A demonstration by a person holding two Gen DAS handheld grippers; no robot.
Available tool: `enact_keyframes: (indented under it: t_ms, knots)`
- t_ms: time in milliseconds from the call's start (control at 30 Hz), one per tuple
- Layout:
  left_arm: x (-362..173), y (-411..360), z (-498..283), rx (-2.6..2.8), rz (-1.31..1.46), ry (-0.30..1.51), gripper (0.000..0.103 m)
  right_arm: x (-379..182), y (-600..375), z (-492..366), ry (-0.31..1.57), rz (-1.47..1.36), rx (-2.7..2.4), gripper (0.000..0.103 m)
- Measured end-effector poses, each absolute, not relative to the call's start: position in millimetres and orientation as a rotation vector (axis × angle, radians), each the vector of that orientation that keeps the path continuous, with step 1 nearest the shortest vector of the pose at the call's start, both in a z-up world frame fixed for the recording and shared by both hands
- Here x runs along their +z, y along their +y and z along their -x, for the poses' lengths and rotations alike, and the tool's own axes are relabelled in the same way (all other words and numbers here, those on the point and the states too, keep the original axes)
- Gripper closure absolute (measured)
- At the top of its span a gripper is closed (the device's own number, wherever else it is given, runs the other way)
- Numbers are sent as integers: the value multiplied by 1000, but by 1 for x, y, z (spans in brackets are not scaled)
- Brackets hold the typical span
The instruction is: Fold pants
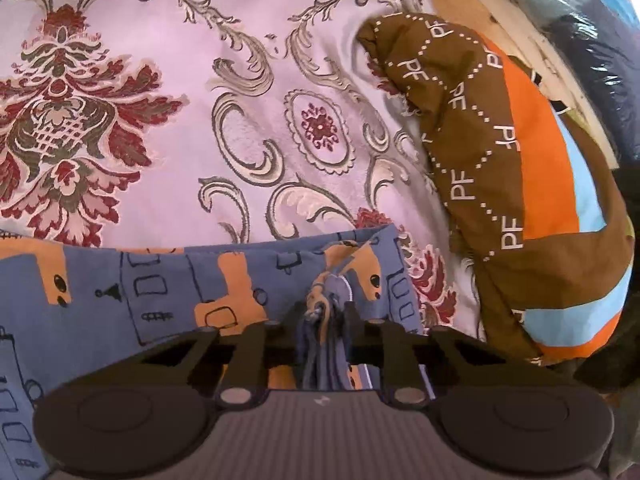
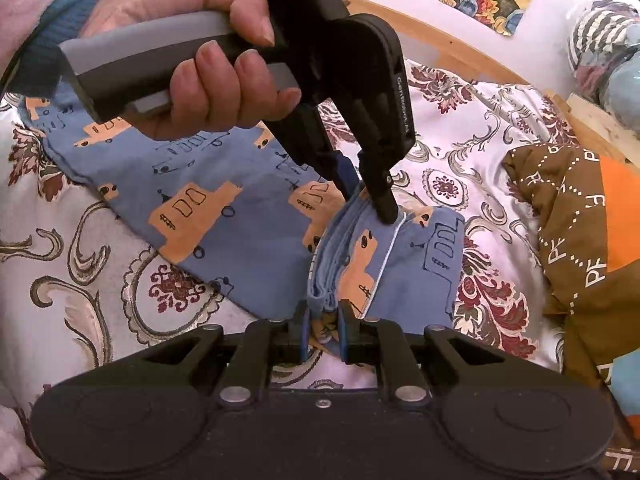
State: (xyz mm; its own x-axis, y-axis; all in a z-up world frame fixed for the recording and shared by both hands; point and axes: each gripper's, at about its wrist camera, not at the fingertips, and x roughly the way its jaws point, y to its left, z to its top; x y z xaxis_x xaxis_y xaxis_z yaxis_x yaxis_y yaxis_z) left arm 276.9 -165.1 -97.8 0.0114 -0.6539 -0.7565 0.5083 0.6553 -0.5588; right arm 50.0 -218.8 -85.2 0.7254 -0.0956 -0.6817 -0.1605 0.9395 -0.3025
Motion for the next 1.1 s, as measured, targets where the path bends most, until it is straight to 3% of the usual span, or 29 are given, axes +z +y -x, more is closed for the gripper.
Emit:
enact_keyframes:
  t_ms: [1100]
  knots:
    - [-82,-35,-291,-829,52,1245,86,-74,-136,-70,728,340,315,89]
